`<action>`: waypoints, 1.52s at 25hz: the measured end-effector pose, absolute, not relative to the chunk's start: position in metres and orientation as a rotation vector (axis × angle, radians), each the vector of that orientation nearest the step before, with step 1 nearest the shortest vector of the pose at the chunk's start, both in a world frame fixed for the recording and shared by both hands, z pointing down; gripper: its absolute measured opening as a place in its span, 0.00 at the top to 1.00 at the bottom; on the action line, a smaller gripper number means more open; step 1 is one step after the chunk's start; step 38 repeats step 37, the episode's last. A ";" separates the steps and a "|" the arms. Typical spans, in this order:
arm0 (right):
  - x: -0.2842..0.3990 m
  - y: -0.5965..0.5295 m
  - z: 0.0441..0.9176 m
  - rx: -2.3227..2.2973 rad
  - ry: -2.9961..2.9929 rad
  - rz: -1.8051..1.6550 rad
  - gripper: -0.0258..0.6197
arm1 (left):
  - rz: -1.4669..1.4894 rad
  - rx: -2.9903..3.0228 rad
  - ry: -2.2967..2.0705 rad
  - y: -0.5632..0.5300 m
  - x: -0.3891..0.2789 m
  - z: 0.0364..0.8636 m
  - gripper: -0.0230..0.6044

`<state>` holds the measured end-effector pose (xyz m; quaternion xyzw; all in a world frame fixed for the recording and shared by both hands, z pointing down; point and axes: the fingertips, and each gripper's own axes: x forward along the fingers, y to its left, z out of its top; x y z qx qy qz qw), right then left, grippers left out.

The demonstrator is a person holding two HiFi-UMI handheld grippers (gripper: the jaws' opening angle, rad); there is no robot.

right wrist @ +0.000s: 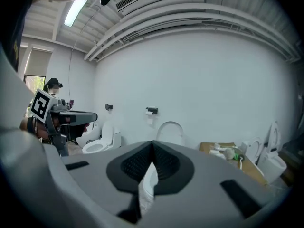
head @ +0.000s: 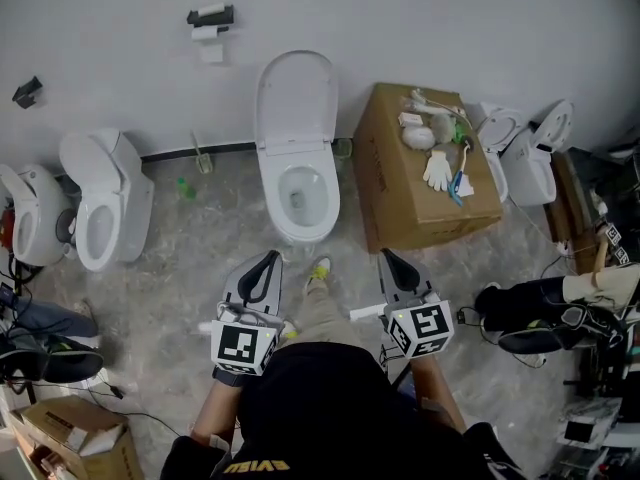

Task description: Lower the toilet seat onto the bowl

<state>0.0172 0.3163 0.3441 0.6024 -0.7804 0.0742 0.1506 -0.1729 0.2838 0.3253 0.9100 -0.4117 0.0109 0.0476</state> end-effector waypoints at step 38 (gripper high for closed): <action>-0.032 0.316 0.324 1.384 -2.325 0.018 0.97 | -0.010 2.771 -1.335 0.350 -0.228 0.341 0.93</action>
